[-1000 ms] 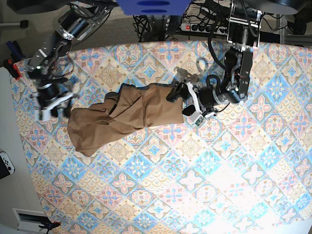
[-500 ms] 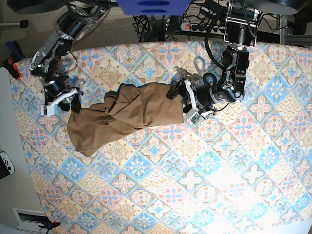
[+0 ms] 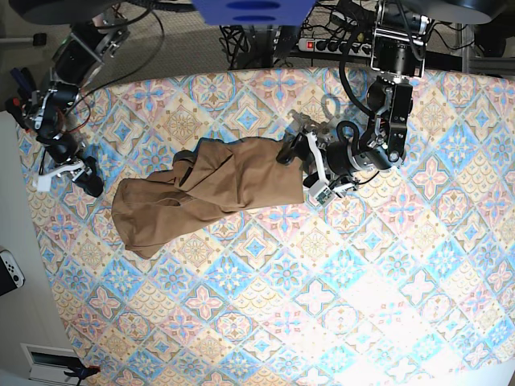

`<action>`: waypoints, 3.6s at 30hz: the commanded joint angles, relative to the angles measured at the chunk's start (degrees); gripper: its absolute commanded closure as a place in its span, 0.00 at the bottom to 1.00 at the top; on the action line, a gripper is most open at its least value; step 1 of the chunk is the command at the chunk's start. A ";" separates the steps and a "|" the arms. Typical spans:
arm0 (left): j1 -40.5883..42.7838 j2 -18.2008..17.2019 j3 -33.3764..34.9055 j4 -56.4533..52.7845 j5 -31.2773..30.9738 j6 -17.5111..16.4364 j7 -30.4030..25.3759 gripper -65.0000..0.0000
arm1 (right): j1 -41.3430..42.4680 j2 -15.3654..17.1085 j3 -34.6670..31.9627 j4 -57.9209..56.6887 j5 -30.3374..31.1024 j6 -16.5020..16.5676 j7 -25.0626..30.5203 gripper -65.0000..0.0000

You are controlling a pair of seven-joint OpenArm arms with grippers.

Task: Layout the t-shirt on the table in an organized manner, then fold the t-shirt properly
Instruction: 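Move the right gripper to the other strip end and grasp it, then fold the held end with the right gripper over onto the left gripper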

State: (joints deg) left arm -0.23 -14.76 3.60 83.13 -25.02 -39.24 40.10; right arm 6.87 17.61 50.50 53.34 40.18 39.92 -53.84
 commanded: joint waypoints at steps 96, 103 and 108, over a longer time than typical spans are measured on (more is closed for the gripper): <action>-0.52 2.76 0.14 0.87 -0.35 0.26 -0.32 0.28 | -6.57 -11.32 -54.06 54.83 -34.60 -23.97 -5.01 1.00; -0.78 2.76 0.14 0.87 -0.35 0.26 -0.32 0.28 | -6.92 -14.05 -64.35 54.57 -50.69 -23.97 -4.84 1.00; -0.87 2.85 0.14 0.87 -0.35 0.26 -0.32 0.28 | -7.27 -18.62 -68.13 51.32 -61.24 -23.97 1.41 1.00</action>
State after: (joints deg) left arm -0.16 -11.94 3.86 83.18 -24.36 -38.83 40.73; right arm -0.99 -0.99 -17.74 104.05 -20.99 16.45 -52.86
